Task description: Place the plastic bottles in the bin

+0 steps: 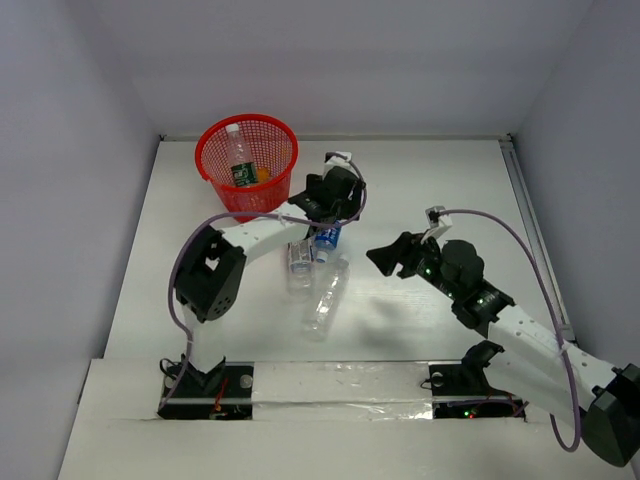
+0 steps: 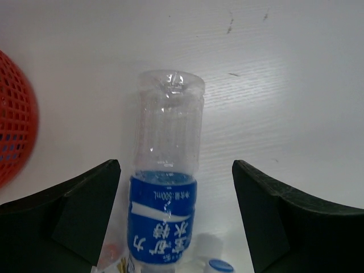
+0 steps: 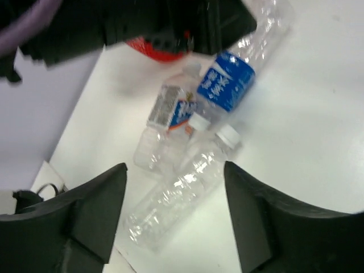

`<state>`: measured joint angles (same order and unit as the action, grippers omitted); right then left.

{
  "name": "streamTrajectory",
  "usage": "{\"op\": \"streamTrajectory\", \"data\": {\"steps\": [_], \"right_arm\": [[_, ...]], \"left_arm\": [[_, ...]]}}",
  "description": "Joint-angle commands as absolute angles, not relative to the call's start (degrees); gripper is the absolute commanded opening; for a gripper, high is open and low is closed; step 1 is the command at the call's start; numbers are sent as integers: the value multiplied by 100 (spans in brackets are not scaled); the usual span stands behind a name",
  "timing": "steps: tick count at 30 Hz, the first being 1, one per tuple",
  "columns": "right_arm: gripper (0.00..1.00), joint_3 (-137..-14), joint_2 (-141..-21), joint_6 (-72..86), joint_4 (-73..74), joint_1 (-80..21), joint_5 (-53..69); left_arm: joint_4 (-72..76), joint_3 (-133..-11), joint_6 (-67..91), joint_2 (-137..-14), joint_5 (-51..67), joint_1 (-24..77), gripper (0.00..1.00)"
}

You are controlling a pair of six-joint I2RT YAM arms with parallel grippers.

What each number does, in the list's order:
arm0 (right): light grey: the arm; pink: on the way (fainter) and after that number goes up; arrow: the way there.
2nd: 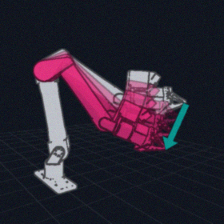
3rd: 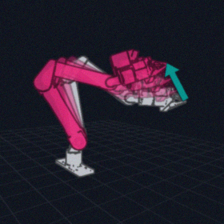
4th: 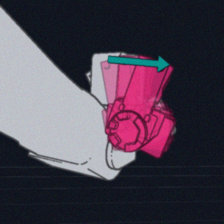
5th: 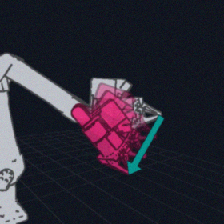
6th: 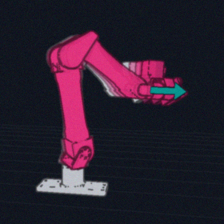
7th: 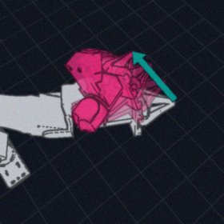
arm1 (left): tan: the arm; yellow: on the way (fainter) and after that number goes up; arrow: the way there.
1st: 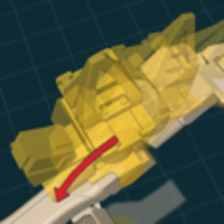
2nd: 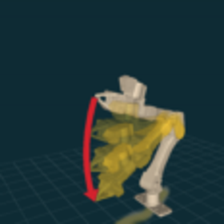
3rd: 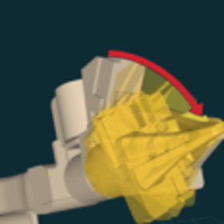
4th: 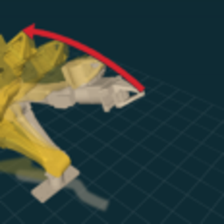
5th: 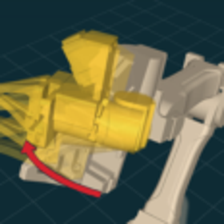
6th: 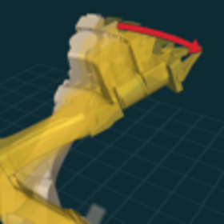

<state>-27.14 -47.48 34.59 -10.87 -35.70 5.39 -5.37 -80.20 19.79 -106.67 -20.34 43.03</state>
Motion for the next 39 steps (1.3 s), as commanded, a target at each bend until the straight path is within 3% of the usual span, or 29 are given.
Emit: {"op": "streamTrajectory", "data": {"steps": [1, 13, 18, 20, 23, 30, 39], "right_arm": [[77, -2426, -4641, 3612, -1371, -3612, 852], [88, -2320, -5484, 3577, -1687, -3866, 1072], [88, -2416, -6159, 3656, -2056, -3999, 1063], [88, -2469, -6345, 3665, -2144, -4069, 1037], [89, -2592, -6679, 3665, -2250, -4122, 1020], [94, -2733, -7198, 3805, -2478, -4228, 1028], [97, -3032, -7988, 4139, -2829, -4342, 923]], "left_arm": [[-510, -8463, 1776, -11082, -2031, 4070, 78], [-483, -9404, 1679, -12225, -1495, 3718, 70], [-247, -9448, 1722, -12261, -1301, 3718, 53], [-167, -9413, 1758, -12165, -1222, 3718, 44], [-35, -9352, 1810, -11945, -1038, 3718, 41], [386, -9334, 2013, -11172, -484, 3718, 37], [510, -9299, 2022, -9889, -693, 3665, 37]]}}
